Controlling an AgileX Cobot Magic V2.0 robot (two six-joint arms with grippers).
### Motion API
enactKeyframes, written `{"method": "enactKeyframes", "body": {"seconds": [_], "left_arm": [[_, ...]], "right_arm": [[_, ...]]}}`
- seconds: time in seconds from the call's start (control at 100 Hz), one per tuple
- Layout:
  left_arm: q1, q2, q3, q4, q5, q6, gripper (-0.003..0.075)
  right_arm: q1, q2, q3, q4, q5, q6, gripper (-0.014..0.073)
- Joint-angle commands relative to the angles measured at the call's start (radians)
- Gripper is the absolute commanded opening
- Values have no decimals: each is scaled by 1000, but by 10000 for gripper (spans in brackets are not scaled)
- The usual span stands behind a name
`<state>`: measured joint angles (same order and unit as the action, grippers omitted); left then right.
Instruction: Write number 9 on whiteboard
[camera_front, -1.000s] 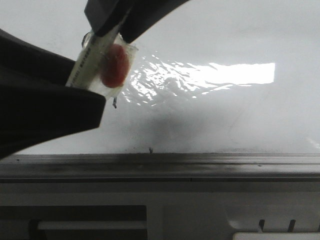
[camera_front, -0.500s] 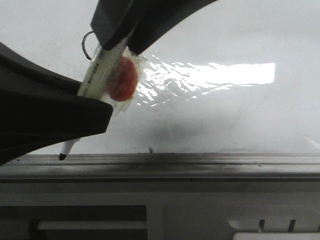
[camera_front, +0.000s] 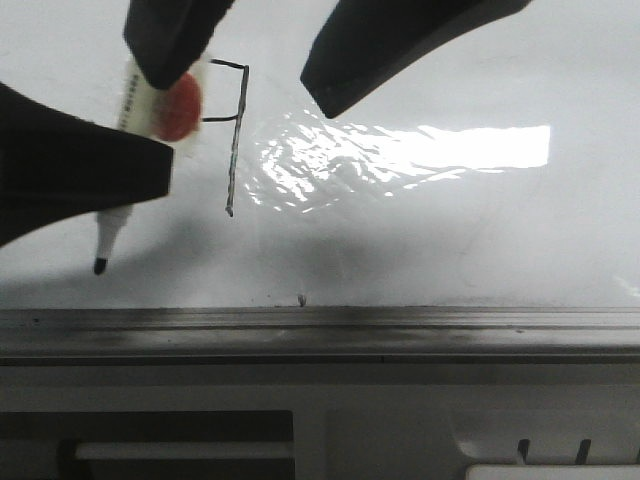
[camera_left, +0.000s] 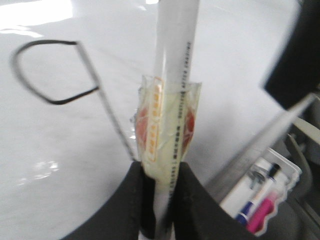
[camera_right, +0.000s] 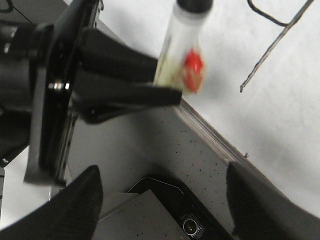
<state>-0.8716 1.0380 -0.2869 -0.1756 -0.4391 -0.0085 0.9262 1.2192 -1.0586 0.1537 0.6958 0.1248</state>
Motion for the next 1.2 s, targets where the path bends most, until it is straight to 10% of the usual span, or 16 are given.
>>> {"method": "enactKeyframes", "body": {"seconds": [0.0,0.84,1.19], "left_arm": [[49,-9,-28,-199,-112,72,-20],[140,4,-47,-398,110,45,-15],[140,4,-47,-406,110,44,349]], "right_arm": [[0,-28,-26,-8,-60,-9,461],[0,-28,-26,21,-58,-9,461],[0,-28,-26,33,-57,-9,461]]}}
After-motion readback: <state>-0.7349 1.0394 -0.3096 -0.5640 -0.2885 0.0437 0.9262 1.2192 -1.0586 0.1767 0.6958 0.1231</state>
